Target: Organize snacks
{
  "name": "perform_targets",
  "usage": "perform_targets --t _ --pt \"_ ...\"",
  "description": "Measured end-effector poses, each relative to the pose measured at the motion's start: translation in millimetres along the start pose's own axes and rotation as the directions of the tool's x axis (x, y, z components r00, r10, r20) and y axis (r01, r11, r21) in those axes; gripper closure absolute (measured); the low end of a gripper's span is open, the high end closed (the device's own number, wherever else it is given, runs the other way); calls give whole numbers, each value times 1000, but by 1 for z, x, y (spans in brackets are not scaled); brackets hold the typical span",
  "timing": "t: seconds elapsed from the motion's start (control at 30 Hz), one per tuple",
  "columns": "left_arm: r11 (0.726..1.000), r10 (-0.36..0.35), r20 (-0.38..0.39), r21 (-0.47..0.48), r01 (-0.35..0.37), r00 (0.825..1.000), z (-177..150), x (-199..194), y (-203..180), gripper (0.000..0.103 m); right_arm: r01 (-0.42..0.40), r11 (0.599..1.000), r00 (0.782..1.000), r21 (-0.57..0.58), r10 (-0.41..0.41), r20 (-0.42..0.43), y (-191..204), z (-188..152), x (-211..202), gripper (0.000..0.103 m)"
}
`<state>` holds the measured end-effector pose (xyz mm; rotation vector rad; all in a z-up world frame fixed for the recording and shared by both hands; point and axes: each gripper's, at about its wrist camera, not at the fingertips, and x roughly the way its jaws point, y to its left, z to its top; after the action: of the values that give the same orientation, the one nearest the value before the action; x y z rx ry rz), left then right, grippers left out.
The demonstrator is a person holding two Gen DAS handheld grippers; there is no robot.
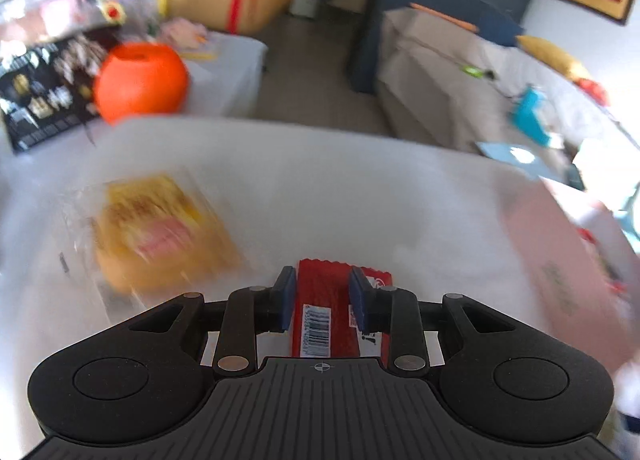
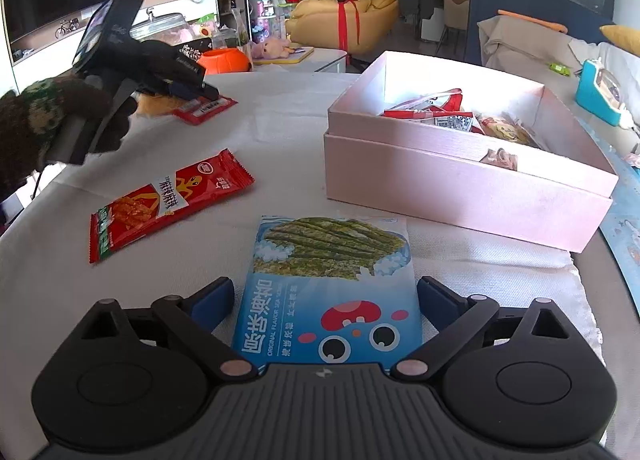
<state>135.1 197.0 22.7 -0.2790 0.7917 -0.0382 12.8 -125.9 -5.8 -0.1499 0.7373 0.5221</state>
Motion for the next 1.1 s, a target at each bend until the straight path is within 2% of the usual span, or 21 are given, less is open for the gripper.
perform_targets --t 0.13,0.23,0.3,0.37,0.47,0.57,0.63,0.8,1.0,1.1 --pt "992 -25 -35 121 29 999 -24 -17 -25 67 1 1000 1000 -1 -1 0 0 -1 0 5" --pt "980 83 39 176 -89 996 -39 -37 -44 68 0 1000 1000 -1 0 0 0 -1 0 5" --pt "979 106 60 168 -115 993 -42 -45 -52 68 0 1000 1000 0 0 0 0 -1 0 5" --pt "979 95 29 177 -99 995 -43 -44 -61 68 0 1000 1000 -1 0 0 0 -1 0 5" --pt "965 113 -26 239 -104 993 -47 -30 -78 67 0 1000 1000 0 0 0 0 -1 0 5" --pt "955 121 4 271 -117 993 -48 -21 -90 63 0 1000 1000 0 0 0 0 -1 0 5" --pt "954 110 -1 280 -106 994 -49 -17 -97 46 0 1000 1000 0 0 0 0 -1 0 5" --pt "943 108 -5 316 -101 994 -51 -10 -105 32 0 1000 1000 0 0 0 0 -1 0 5" --pt "943 105 1 317 -100 994 -52 -9 -105 32 -1 1000 1000 -1 1 0 0 -1 0 5" --pt "931 153 16 333 -149 988 -50 -11 -100 35 -1 1000 1000 0 1 0 0 -1 0 5"
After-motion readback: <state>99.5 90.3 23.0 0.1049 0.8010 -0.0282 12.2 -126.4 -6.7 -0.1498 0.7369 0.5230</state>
